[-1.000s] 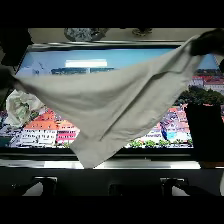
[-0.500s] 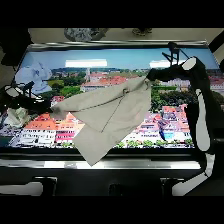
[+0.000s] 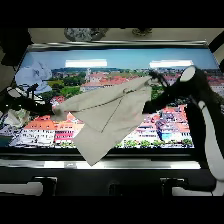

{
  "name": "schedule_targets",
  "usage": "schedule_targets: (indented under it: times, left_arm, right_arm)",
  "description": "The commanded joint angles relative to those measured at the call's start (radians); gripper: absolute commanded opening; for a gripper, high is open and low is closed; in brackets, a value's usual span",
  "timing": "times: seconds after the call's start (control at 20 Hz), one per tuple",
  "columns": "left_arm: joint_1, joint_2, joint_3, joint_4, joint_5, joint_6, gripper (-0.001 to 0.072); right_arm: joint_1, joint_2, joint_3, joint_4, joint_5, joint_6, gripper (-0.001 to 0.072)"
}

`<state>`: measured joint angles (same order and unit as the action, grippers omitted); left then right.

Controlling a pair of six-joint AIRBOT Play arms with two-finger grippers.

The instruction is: Fold the shirts.

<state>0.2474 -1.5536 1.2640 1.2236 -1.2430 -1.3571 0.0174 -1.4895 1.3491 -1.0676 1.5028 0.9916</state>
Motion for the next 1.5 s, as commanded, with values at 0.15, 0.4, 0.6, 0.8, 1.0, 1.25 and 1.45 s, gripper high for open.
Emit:
schedule_targets:
  times: [0.15, 0.4, 0.6, 0.8, 1.0, 1.25, 1.45]
  left_arm:
    - [0.000, 0.000, 0.000, -0.035, -0.022, 0.016, 0.0038]
    - [0.001, 0.000, 0.000, -0.035, -0.014, 0.053, 0.0038]
    - [0.001, 0.000, 0.000, -0.035, -0.012, 0.054, 0.0037]
    - [0.001, 0.000, 0.000, -0.066, -0.005, 0.053, 0.0038]
    - [0.001, 0.001, 0.000, -0.158, -0.005, 0.057, 0.0038]
    - [0.001, 0.055, 0.000, -0.241, -0.005, 0.093, 0.0037]
    - [0.043, 0.297, 0.013, -0.484, 0.109, 0.208, 0.0036]
  right_arm:
    - [0.102, 0.266, -0.826, 0.526, -0.414, 0.005, 0.0693]
    - [0.352, 0.262, -0.885, 0.705, -0.772, 0.090, 0.0686]
    - [0.473, 0.262, -0.880, 0.901, -1.047, 0.089, 0.0675]
    - [0.480, 0.262, -0.879, 0.903, -1.061, 0.065, 0.0600]
    - [0.480, 0.262, -0.879, 0.902, -1.080, 0.066, 0.0230]
    - [0.469, 0.278, -0.813, 0.835, -0.992, -0.195, 0.0041]
    - [0.278, 0.412, -0.517, 0.417, -0.737, -0.182, 0.0040]
